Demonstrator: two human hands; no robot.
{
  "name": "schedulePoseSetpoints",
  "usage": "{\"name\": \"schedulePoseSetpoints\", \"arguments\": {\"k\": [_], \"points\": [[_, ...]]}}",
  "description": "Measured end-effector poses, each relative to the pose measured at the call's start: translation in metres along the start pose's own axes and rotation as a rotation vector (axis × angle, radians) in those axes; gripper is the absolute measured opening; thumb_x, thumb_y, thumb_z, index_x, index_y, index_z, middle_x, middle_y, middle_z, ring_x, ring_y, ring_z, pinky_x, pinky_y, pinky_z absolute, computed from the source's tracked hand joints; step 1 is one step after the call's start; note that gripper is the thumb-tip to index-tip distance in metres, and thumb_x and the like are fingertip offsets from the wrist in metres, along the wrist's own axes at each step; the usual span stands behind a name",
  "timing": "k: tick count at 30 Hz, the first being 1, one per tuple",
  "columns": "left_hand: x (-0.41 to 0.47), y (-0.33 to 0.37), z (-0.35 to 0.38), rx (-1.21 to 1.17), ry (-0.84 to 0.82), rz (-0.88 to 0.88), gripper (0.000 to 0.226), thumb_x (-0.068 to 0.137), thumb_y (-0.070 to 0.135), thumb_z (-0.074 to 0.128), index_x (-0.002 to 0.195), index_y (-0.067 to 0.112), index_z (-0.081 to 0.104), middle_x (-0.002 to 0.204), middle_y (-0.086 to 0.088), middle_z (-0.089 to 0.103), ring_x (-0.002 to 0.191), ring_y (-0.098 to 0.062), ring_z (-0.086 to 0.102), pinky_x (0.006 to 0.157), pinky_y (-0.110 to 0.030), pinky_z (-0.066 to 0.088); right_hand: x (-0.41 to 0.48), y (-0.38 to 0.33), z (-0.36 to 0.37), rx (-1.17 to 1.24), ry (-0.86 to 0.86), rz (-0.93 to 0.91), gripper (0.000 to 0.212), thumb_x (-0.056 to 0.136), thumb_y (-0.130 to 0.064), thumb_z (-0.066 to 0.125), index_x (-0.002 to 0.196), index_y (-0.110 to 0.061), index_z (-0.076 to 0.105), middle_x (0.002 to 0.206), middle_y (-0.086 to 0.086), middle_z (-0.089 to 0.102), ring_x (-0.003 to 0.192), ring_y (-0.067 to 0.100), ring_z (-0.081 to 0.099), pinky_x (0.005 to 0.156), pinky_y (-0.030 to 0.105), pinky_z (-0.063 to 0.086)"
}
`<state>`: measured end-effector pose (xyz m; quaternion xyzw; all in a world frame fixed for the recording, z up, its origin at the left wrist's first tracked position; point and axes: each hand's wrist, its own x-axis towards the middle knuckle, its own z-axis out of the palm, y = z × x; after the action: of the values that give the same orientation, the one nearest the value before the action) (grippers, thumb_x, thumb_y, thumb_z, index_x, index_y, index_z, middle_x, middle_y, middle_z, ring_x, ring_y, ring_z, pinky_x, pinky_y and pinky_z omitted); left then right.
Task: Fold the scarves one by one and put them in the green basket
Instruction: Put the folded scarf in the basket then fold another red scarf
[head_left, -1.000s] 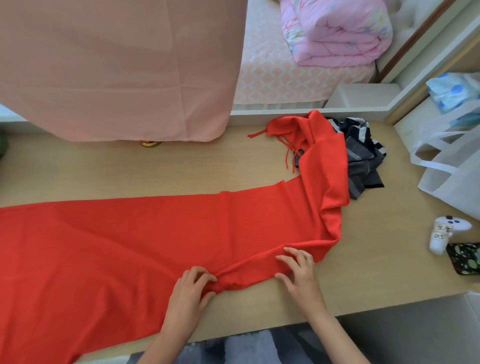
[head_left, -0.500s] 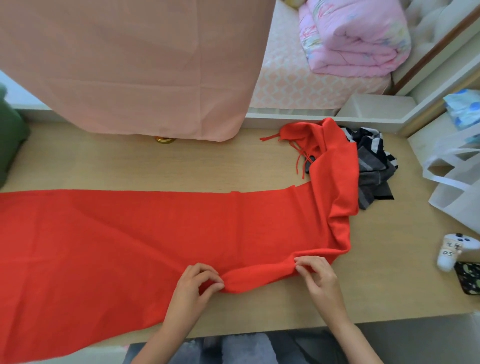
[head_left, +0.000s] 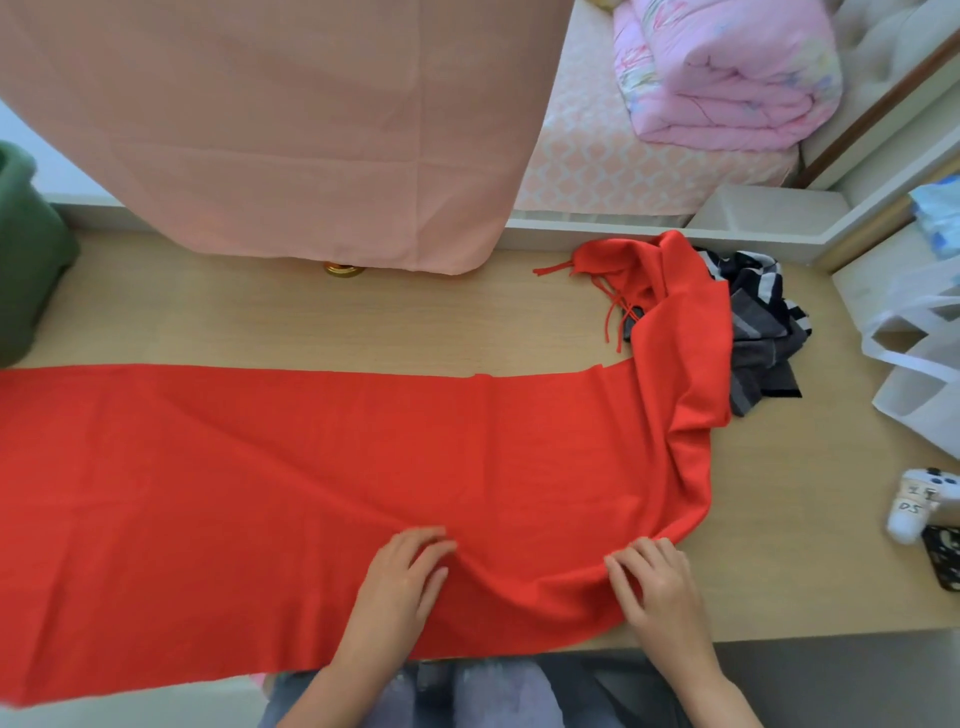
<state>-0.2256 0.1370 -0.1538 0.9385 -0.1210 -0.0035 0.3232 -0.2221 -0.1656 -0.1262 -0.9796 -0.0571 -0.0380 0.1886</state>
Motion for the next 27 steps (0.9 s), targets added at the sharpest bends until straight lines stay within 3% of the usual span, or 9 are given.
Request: {"name": "schedulePoseSetpoints", "arguments": {"k": [2, 5, 8, 12, 15, 21, 24, 27], "points": [[0.010, 0.001, 0.001, 0.162, -0.066, -0.033, 0.048, 0.090, 0.038, 0.042, 0.134, 0.021, 0.054, 0.144, 0.001, 0.046, 0.135, -0.018, 0.038, 0.109, -0.036, 0.025, 0.005, -0.006, 0.005, 0.018, -0.014, 0.084, 0.037, 0.090, -0.040, 0.044, 0.111, -0.018, 0.066, 0.117, -0.003, 0.058, 0.111, 0.020, 0.050, 0.097, 0.034, 0.035], [0.017, -0.005, 0.010, 0.333, -0.230, -0.111, 0.064, 0.093, 0.052, 0.030, 0.149, 0.021, 0.033, 0.157, -0.007, 0.027, 0.146, -0.023, 0.015, 0.114, -0.048, 0.011, 0.000, -0.002, 0.024, -0.020, -0.229, 0.158, 0.063, 0.095, -0.056, 0.031, 0.149, -0.024, 0.030, 0.159, -0.002, 0.017, 0.145, 0.020, 0.015, 0.117, 0.036, 0.007], [0.018, -0.011, 0.020, 0.393, -0.356, -0.169, 0.069, 0.098, 0.060, 0.009, 0.150, 0.020, 0.029, 0.158, -0.009, 0.023, 0.146, -0.026, 0.014, 0.113, -0.052, 0.007, -0.012, 0.012, 0.034, -0.123, -0.413, 0.218, 0.077, 0.089, -0.074, 0.006, 0.153, -0.031, -0.001, 0.159, -0.009, -0.017, 0.146, 0.015, -0.012, 0.116, 0.029, -0.013], [0.039, -0.001, 0.018, 0.379, -0.344, -0.164, 0.069, 0.098, 0.059, 0.006, 0.146, 0.019, 0.036, 0.153, -0.009, 0.035, 0.143, -0.024, 0.020, 0.112, -0.051, 0.006, 0.000, 0.015, 0.025, -0.155, -0.366, 0.270, 0.090, 0.080, -0.083, -0.003, 0.151, -0.028, 0.000, 0.159, -0.003, -0.010, 0.143, 0.009, -0.018, 0.114, 0.030, -0.018], [0.062, 0.005, 0.008, 0.371, -0.244, -0.173, 0.065, 0.100, 0.052, 0.009, 0.142, 0.017, 0.045, 0.149, -0.009, 0.041, 0.141, -0.023, 0.025, 0.112, -0.051, 0.012, 0.027, -0.002, 0.022, -0.126, -0.312, 0.208, 0.084, 0.085, -0.077, 0.003, 0.152, -0.026, 0.008, 0.160, -0.004, -0.004, 0.145, 0.010, -0.012, 0.116, 0.029, -0.012], [0.077, -0.023, 0.015, 0.439, -0.291, -0.223, 0.066, 0.092, 0.058, 0.022, 0.143, 0.020, 0.039, 0.150, -0.010, 0.039, 0.144, -0.023, 0.019, 0.106, -0.059, 0.026, 0.078, -0.025, 0.052, -0.197, -0.399, 0.162, 0.097, 0.068, -0.082, -0.020, 0.146, -0.025, -0.021, 0.153, 0.000, -0.030, 0.143, 0.019, -0.025, 0.116, 0.035, -0.014], [0.083, -0.033, 0.018, 0.460, -0.261, -0.162, 0.069, 0.088, 0.056, 0.028, 0.148, 0.022, 0.028, 0.156, -0.008, 0.028, 0.148, -0.019, 0.004, 0.106, -0.059, 0.018, 0.088, -0.020, 0.065, -0.230, -0.420, 0.188, 0.102, 0.066, -0.084, -0.023, 0.146, -0.022, -0.021, 0.154, 0.002, -0.028, 0.142, 0.019, -0.027, 0.116, 0.037, -0.015], [0.084, -0.035, 0.021, 0.461, -0.267, -0.121, 0.069, 0.091, 0.056, 0.026, 0.150, 0.022, 0.025, 0.158, -0.009, 0.023, 0.146, -0.023, 0.013, 0.109, -0.058, 0.014, 0.093, -0.017, 0.060, -0.235, -0.448, 0.194, 0.102, 0.063, -0.083, -0.027, 0.145, -0.023, -0.026, 0.151, 0.001, -0.035, 0.140, 0.018, -0.032, 0.114, 0.034, -0.020]]}}
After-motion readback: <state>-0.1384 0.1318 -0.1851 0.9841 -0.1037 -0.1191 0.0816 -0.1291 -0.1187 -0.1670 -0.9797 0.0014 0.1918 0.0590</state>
